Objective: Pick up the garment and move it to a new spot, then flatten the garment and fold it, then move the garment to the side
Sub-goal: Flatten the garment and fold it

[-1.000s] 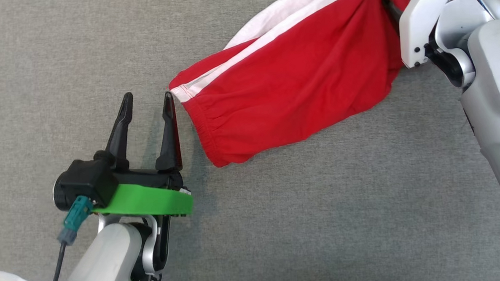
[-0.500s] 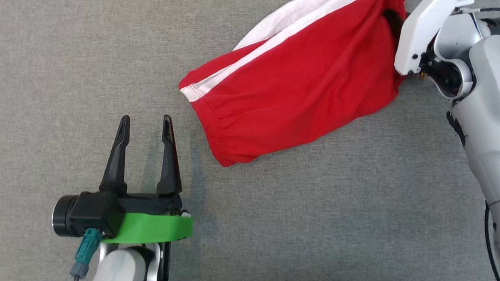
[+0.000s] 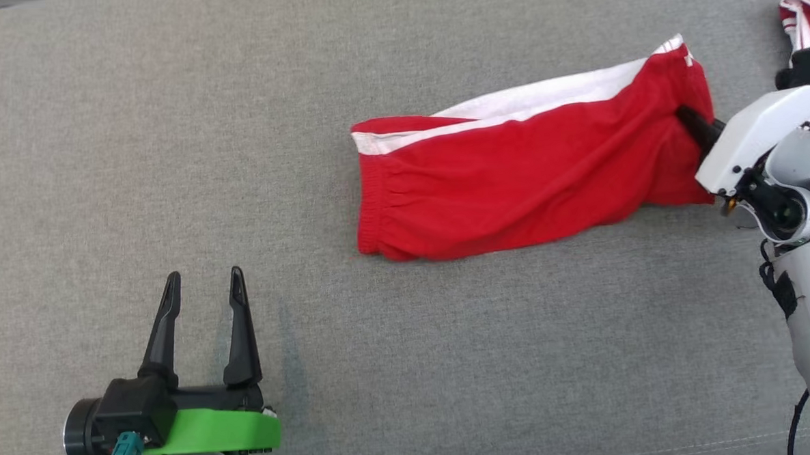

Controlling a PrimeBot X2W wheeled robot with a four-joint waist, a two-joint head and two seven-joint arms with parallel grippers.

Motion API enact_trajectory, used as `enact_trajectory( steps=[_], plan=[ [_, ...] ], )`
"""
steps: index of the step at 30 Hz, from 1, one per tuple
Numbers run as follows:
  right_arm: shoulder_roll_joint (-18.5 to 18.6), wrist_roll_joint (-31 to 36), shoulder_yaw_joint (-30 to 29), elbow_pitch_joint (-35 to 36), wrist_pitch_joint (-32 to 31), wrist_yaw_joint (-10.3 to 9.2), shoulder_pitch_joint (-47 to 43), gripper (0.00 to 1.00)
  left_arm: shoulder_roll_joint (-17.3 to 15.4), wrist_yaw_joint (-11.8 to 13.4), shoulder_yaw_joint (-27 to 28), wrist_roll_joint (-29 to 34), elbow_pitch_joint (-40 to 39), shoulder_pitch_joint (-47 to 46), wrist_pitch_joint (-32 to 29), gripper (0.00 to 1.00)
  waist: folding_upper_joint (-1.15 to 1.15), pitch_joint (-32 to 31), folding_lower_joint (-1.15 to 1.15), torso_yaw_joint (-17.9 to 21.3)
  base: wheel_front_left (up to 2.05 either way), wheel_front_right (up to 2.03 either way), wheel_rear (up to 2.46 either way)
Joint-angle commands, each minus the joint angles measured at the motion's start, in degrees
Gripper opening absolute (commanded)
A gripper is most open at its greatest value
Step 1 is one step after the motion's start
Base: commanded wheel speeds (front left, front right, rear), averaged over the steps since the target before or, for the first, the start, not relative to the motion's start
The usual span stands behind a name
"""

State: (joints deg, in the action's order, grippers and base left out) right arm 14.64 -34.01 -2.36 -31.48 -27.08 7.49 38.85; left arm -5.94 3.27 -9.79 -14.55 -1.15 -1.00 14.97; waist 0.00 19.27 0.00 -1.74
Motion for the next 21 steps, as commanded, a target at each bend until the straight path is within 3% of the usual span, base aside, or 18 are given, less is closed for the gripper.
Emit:
enact_trajectory(
  steps=[1,6,9,15,21],
  plan=[
    [0.2,0.7,-1.3,-0.2,0.4,-0.02,-0.8,0.0,0.4,-0.6,0.5,0.3,0.4,1.4,0.3,1.0,0.0,-3.6,0.0,2.1,0.0,0.0,0.0],
    [0.3,3.1,-5.6,1.2,-0.5,-0.01,-0.8,0.0,1.9,-1.9,1.5,0.7,1.2,3.4,0.2,1.0,0.0,-5.6,0.0,1.5,0.0,0.0,0.0],
    [-1.1,3.8,-5.2,4.4,-2.3,-0.01,-1.0,0.0,2.5,-2.2,1.5,0.5,1.5,4.3,0.2,1.0,0.0,-6.2,0.0,1.2,0.0,0.0,0.0],
    [-6.5,4.5,1.5,13.4,-7.8,-0.02,-3.3,0.0,3.0,-2.6,0.9,0.0,1.8,4.7,0.2,1.0,0.0,-5.9,0.0,0.6,0.0,0.0,0.0],
    [-10.9,5.8,9.0,13.3,-7.4,-0.02,-5.2,0.0,3.0,-2.2,-0.4,-1.2,2.5,2.8,0.2,1.0,0.0,-4.8,0.0,-0.7,0.0,0.0,0.0]
  ],
)
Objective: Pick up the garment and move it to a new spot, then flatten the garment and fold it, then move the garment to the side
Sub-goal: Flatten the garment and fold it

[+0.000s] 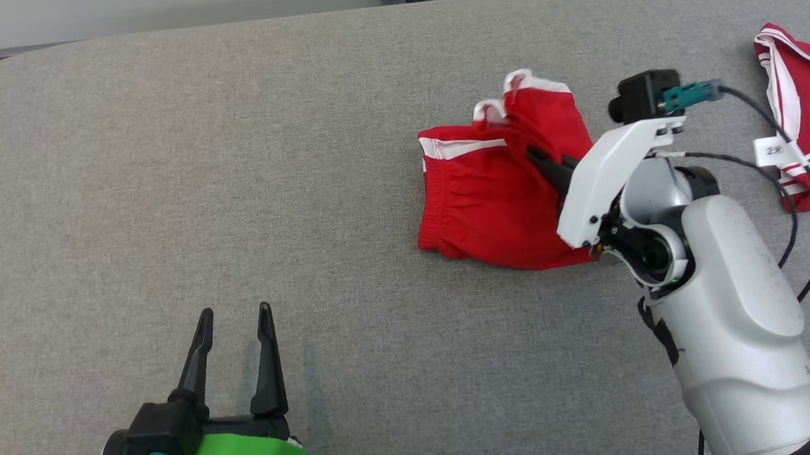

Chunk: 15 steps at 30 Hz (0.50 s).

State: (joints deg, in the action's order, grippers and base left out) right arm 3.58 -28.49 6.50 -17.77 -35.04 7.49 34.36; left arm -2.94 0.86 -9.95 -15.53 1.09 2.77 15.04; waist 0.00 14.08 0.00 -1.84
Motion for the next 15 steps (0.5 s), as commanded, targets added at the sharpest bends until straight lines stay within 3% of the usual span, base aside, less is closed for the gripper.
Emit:
enact_trajectory(
  steps=[1,15],
  plan=[
    [-0.1,0.5,1.1,-1.1,1.2,-0.02,-0.8,0.0,0.0,0.1,-0.4,-0.3,0.4,-1.2,0.2,1.0,0.0,0.4,0.0,-0.9,0.0,0.0,0.0],
    [-0.6,-11.9,13.4,-17.3,17.2,-0.01,5.3,0.0,0.0,0.6,-3.7,-0.7,3.5,-0.9,0.2,1.0,0.0,-0.6,0.0,-3.8,0.0,0.0,0.0]
  ],
)
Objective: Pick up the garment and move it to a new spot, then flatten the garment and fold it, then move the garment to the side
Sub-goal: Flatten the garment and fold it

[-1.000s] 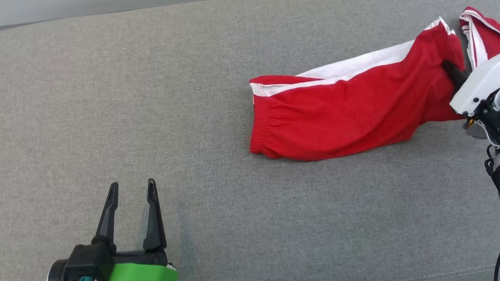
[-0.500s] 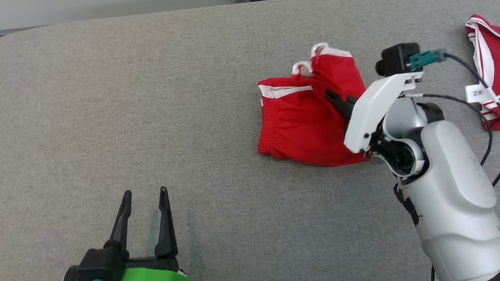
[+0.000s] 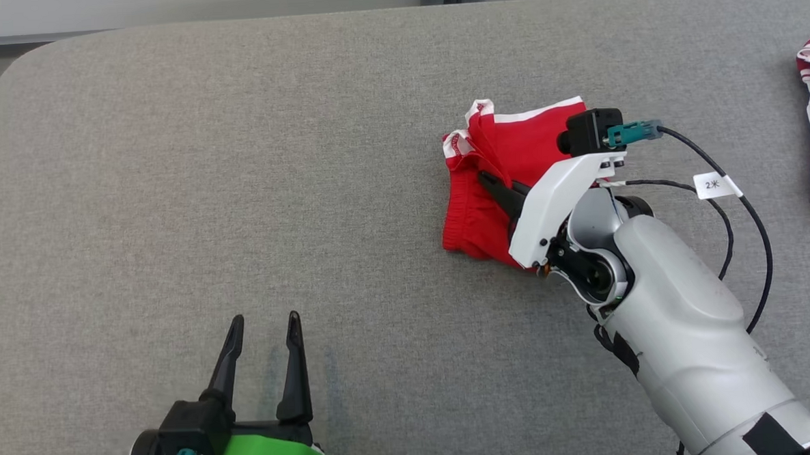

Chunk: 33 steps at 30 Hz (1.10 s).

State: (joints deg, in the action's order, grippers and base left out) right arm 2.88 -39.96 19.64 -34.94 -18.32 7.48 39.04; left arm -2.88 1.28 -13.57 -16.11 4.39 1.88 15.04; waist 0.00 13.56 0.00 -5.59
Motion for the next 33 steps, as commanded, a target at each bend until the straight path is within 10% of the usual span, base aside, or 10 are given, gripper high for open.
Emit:
enact_trajectory(
  steps=[1,3,6,18,26,33],
  plan=[
    [0.0,-1.0,0.7,-1.3,1.3,0.0,1.1,0.0,-0.1,0.1,-0.3,-0.1,0.3,0.0,0.2,1.0,0.0,-0.2,0.0,-0.1,0.0,0.0,0.0],
    [0.1,-2.8,1.9,-3.5,3.3,0.0,2.1,0.11,-0.1,0.2,-0.5,0.0,0.5,-0.1,0.2,1.0,0.0,-0.3,0.0,-0.2,0.0,0.0,0.0],
    [0.0,-6.5,4.2,-6.1,6.4,0.0,3.4,1.0,-0.1,0.3,-0.7,-0.1,0.5,-0.2,0.2,1.0,0.0,-0.4,0.0,-0.1,0.0,0.0,0.0],
    [0.1,-18.1,16.4,-4.3,17.5,-0.01,1.9,1.0,-0.1,0.7,1.8,0.9,0.6,2.1,0.2,1.0,0.0,-3.6,0.0,2.8,0.0,0.0,0.0],
    [4.9,-0.8,14.6,-3.4,32.0,-0.02,-4.5,1.0,-0.1,1.1,5.0,1.4,-1.1,6.2,0.1,1.0,0.0,-8.9,0.0,7.0,0.0,0.0,0.0],
    [10.6,10.9,-0.1,6.2,33.5,-0.03,-19.2,1.0,-0.1,1.0,7.2,1.6,-2.1,9.3,0.2,1.0,0.0,-12.8,0.0,8.8,0.0,0.0,0.0]
  ],
)
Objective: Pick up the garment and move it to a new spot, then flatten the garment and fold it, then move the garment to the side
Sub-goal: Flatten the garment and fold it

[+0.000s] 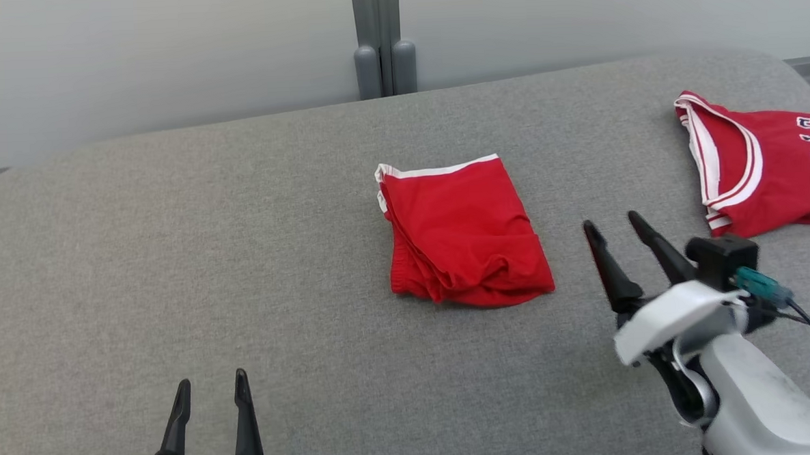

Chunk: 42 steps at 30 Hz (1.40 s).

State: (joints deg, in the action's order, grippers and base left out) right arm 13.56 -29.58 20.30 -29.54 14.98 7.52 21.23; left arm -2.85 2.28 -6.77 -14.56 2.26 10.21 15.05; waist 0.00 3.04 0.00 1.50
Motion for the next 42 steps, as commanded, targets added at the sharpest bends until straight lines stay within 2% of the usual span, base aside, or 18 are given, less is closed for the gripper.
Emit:
enact_trajectory(
  steps=[1,4,8,13,17,18,19,20,21,27,33,39,42],
  plan=[
    [-0.1,1.8,-3.4,2.4,0.2,-0.08,-3.8,1.0,-0.1,0.1,0.6,0.2,-0.1,1.3,0.1,1.0,0.0,-2.5,0.0,1.8,0.0,0.0,0.0],
    [0.1,8.1,-10.9,7.6,0.2,-0.07,-10.8,1.0,-0.1,0.3,1.5,0.4,-0.5,2.1,0.1,1.0,0.0,-3.2,0.0,1.9,0.0,0.0,0.0],
    [-1.9,13.5,-17.4,11.9,0.2,-0.06,-18.1,1.0,-0.1,0.1,2.6,0.7,-0.9,3.3,0.1,1.0,0.0,-3.9,0.0,1.9,0.0,0.0,0.0],
    [-4.1,16.3,-20.5,13.6,0.2,-0.06,-22.6,1.0,-0.1,0.0,3.2,0.9,-1.2,4.1,0.1,1.0,0.0,-4.4,0.0,1.6,0.0,0.0,0.0],
    [-5.0,17.1,-20.7,13.7,0.2,-0.05,-21.2,1.0,-0.1,-0.2,3.0,1.0,-1.1,3.4,0.1,1.0,0.0,-4.0,0.0,0.9,0.0,0.0,0.0],
    [-5.1,17.2,-20.3,13.3,0.2,-0.06,-20.5,0.9,-0.1,-0.3,2.9,1.1,-1.1,3.2,0.1,1.0,0.0,-3.8,0.0,0.6,0.0,0.0,0.0],
    [-5.0,17.7,-19.6,12.6,0.2,-0.05,-19.4,0.47,-0.1,-0.3,2.7,1.1,-1.2,2.8,0.1,1.0,0.0,-3.5,0.0,0.4,0.0,0.0,0.0],
    [-5.1,17.9,-19.0,12.0,0.2,-0.05,-18.3,0.2,-0.1,-0.3,2.6,1.1,-1.3,2.6,0.1,1.0,0.0,-3.3,0.0,0.2,0.0,0.0,0.0],
    [-5.5,17.8,-18.1,10.5,0.2,-0.06,-16.8,0.0,-0.1,-0.4,2.4,1.1,-1.3,2.4,0.1,1.0,0.0,-3.0,0.0,-0.1,0.0,0.0,0.0],
    [-7.6,20.6,-13.0,-0.2,0.2,-0.08,-5.5,0.0,-0.1,-1.1,1.3,1.5,-0.9,1.1,0.1,1.0,0.0,-0.6,0.0,-1.7,0.0,0.0,0.0],
    [-9.8,23.8,-13.4,-12.8,0.2,-0.07,3.4,0.0,-0.1,-1.7,-0.1,1.8,0.0,-0.9,0.1,1.0,0.0,1.2,0.0,-4.0,0.0,0.0,0.0],
    [-10.6,25.5,-14.5,-20.4,0.2,-0.07,8.0,0.0,-0.1,-2.1,-0.1,2.0,0.3,-1.9,0.1,1.0,0.0,2.6,0.0,-5.4,0.0,0.0,0.0],
    [-10.7,23.2,-11.0,-21.6,0.2,-0.07,8.4,0.0,-0.1,-2.2,-0.1,2.0,0.4,-2.2,0.1,1.0,0.0,2.9,0.0,-5.9,0.0,0.0,0.0]
  ],
)
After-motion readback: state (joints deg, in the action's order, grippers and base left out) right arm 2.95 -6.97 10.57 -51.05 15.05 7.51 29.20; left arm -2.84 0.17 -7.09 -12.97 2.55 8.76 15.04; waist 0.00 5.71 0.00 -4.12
